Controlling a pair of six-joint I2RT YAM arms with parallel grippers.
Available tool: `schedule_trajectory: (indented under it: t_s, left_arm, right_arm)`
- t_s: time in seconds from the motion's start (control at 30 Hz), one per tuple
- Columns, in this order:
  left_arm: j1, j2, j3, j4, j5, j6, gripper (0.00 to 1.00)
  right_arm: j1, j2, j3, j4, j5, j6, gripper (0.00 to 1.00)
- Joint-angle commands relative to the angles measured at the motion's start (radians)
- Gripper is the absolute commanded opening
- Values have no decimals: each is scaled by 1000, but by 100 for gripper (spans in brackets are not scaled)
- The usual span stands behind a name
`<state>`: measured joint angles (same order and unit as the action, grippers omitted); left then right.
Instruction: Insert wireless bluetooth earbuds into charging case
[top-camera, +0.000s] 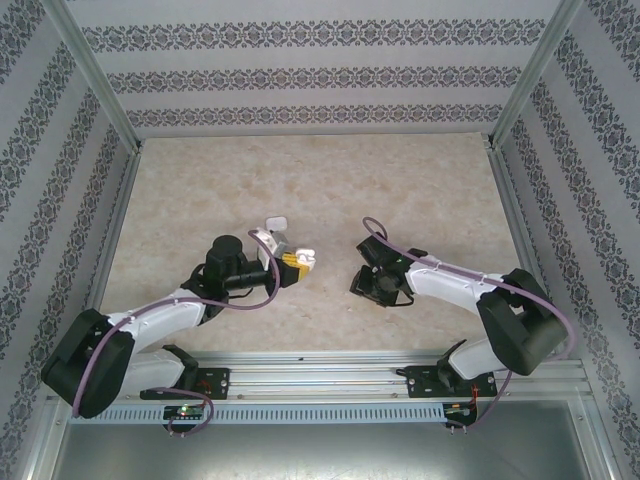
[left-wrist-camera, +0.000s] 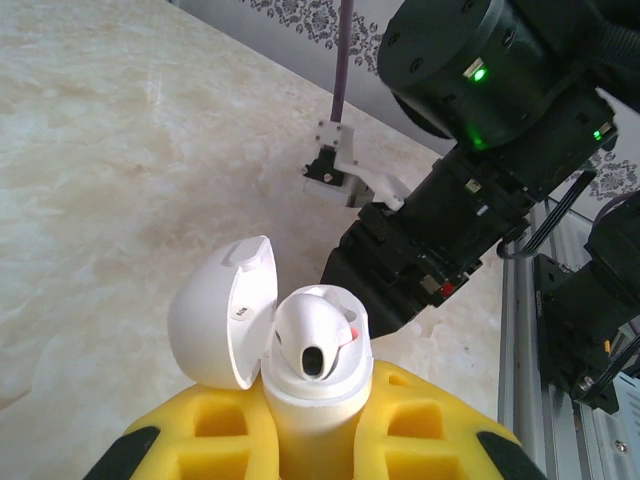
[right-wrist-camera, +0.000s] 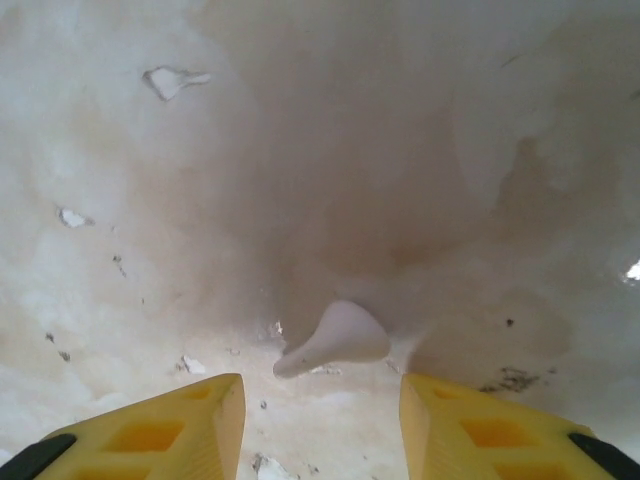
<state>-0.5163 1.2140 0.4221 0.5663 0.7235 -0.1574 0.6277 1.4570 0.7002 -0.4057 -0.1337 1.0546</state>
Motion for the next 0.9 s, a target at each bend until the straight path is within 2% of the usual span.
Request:
schedule_trajectory:
  t_s: [0.0,0.4,0.87]
  left_arm:
    - [-4,15,35,62,31,9,0]
    - [-4,37,18,89,31,7,0]
    - [-4,48,37,64,36,24,0]
  right_arm:
    - [-18,33,-21,99,-38,71,45]
    - [-34,85,45,35,7,-7,43]
    - [-20,163,184,-72,53,-144,37]
